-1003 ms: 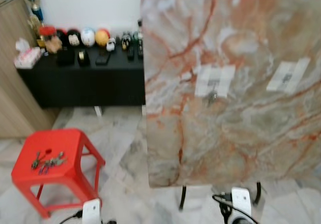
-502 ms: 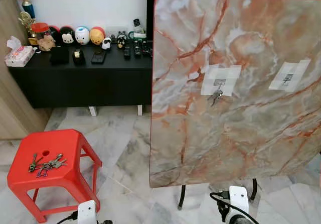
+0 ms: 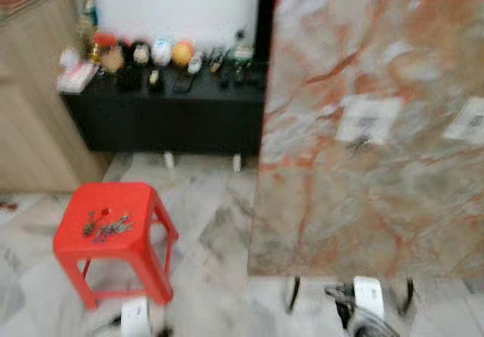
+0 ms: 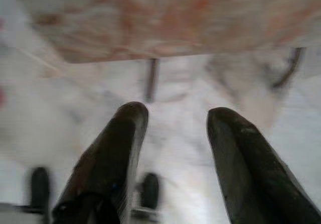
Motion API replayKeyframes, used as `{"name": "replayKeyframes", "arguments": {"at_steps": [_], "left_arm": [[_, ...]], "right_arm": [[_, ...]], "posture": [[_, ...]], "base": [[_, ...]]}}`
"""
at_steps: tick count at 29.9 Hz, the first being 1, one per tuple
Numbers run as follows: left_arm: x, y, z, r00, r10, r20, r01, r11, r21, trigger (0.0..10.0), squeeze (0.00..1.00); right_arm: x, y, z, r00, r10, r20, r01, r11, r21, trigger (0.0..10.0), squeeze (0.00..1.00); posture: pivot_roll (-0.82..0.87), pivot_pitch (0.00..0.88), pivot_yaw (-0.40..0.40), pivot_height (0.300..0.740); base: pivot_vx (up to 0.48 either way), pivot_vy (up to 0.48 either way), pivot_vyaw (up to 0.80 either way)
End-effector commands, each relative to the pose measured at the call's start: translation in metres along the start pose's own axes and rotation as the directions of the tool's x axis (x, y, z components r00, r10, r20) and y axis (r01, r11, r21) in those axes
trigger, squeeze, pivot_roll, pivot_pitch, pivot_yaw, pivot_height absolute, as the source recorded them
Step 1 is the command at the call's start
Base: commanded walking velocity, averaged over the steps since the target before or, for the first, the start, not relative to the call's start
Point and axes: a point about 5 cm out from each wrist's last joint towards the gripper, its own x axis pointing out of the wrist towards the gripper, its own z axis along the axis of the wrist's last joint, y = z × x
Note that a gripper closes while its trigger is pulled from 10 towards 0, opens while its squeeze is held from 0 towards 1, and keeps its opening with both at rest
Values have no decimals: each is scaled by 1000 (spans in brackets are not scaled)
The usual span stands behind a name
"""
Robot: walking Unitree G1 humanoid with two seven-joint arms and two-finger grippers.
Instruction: Hang keys on a hook
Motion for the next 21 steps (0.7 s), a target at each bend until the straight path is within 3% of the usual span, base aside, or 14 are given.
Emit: {"name": "replayKeyframes", "arguments": {"at_steps": [1,21], "left_arm": [[0,-5,-3,1000,-5,-12,5,1000,-5,10000,0],[0,0,0,1000,8,-8,-8,1000,1,10000,0]], "right_arm": [[0,-8,1,1000,-23,4,23,1000,-1,10000,0],[1,-7,5,999,-38,8,37,999,34,10000,0]], "posture": [[75,0,-81,740],[74,0,-72,740]], "base": [[0,255,0],[0,262,0]]}}
